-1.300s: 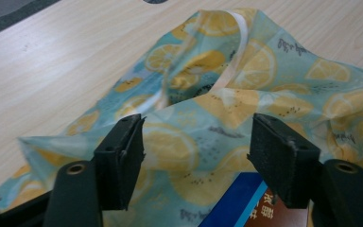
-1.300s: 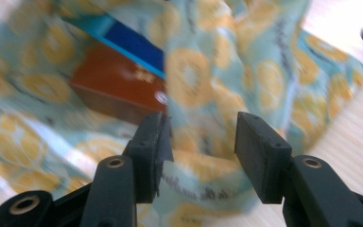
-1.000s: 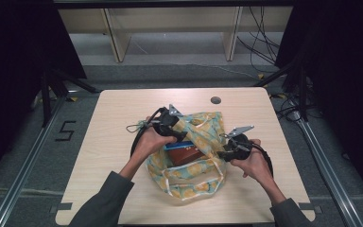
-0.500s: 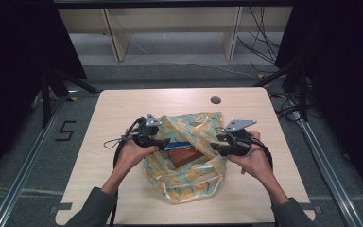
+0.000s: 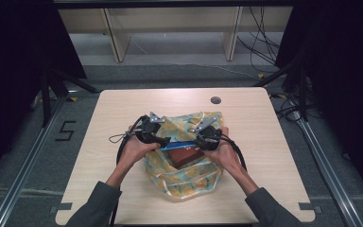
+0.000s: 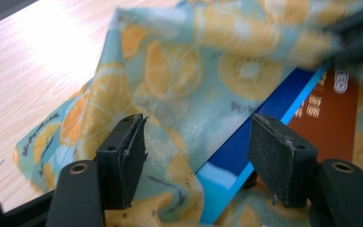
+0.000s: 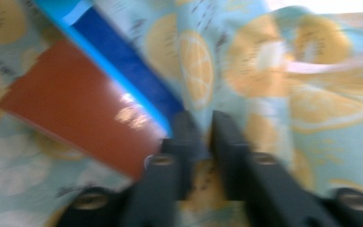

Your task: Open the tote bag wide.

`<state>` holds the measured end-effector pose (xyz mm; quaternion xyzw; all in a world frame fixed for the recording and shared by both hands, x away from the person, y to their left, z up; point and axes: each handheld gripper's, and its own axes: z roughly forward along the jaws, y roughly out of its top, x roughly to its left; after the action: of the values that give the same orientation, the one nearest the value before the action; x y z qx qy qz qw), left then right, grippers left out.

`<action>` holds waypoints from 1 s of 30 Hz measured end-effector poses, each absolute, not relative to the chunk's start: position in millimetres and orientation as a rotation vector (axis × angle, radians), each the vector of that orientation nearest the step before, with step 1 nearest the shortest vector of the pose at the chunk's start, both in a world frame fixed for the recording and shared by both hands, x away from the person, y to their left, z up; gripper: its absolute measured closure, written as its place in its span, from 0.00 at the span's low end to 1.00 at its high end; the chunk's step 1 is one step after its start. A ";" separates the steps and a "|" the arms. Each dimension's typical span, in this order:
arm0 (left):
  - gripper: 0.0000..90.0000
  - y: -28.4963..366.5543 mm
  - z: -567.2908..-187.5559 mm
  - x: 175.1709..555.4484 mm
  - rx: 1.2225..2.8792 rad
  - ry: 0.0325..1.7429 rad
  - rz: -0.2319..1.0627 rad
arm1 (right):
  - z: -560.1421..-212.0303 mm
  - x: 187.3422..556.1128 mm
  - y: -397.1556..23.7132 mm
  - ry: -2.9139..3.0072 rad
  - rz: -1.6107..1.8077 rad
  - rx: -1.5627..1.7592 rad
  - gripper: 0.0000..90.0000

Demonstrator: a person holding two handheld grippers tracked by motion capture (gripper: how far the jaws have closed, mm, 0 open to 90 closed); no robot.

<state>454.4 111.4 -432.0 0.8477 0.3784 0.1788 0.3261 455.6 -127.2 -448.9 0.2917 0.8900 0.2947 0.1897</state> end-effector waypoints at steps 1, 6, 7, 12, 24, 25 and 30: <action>0.40 111.4 -432.0 454.4 2.221 0.991 0.468 | -448.9 455.6 -127.2 2.502 0.829 0.820 0.99; 0.43 117.3 -440.2 455.6 2.264 0.988 0.450 | -425.6 481.9 -156.0 2.361 0.931 0.942 1.00; 0.45 116.9 -441.7 455.3 2.249 0.996 0.438 | -422.6 490.5 -164.4 2.387 0.903 0.933 1.00; 0.50 111.6 -444.4 455.4 2.299 0.939 0.453 | -439.7 520.8 -172.6 2.402 0.962 1.104 1.00; 0.48 70.7 -443.0 468.8 2.352 0.795 0.465 | -466.7 536.4 -180.5 2.460 0.884 1.181 0.91; 0.48 70.7 -443.0 468.8 2.352 0.795 0.465 | -466.7 536.4 -180.5 2.460 0.884 1.181 0.91; 0.66 54.0 -451.8 483.6 2.402 0.725 0.448 | -463.7 532.4 -178.9 2.428 0.987 1.290 0.82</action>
<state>483.6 54.0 -451.8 0.9014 0.2720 0.1681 0.2920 532.4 -178.9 -463.7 0.4387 0.8262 0.3360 0.1098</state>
